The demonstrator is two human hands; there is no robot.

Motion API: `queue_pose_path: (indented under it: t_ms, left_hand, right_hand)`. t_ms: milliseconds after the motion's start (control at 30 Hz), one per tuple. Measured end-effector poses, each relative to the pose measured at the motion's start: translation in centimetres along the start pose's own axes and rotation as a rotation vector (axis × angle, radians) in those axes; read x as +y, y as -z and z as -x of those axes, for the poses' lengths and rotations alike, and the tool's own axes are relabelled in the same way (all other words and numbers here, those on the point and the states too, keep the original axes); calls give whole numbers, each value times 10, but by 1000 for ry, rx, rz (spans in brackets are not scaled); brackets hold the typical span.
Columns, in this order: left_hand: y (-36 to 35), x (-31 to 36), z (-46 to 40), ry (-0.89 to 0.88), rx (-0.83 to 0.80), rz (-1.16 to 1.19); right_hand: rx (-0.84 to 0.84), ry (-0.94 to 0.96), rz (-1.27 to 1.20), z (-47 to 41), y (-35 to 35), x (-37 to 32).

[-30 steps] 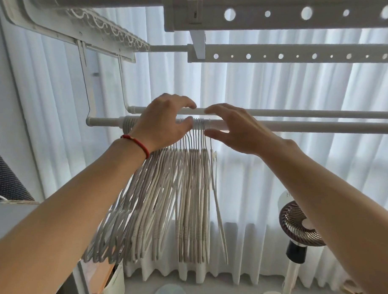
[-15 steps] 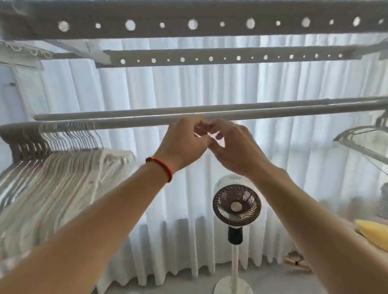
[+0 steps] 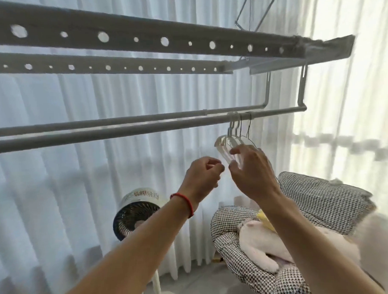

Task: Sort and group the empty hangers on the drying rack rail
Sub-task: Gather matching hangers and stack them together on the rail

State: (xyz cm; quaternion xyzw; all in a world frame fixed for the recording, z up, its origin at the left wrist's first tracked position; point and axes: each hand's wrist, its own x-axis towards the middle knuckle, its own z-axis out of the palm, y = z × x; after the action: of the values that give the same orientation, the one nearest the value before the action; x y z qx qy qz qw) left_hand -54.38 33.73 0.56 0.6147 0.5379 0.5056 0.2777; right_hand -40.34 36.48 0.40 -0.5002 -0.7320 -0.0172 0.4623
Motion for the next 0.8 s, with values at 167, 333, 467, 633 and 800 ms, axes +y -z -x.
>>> queue_pose_path:
  t_ms: [167,333,467,633,800]
  left_hand:
    - [-35,-8,-47,-11,-46,32]
    - [-67,-13,-96,18,-37,13]
    - [-103,-10,-126,164,-5,56]
    - [-136,-7,-146,206,117,90]
    - [-151,-13,-159,197,233,195]
  right_hand:
    - [-44,-188,-47,-26,-1,56]
    - [-104,-267,-45,-57,-10,97]
    - [-271,-449,-205,-89,-16,127]
    - [-370,-458,-728,-109,-20,159]
    - [-545,-410,-940,-128,-16,187]
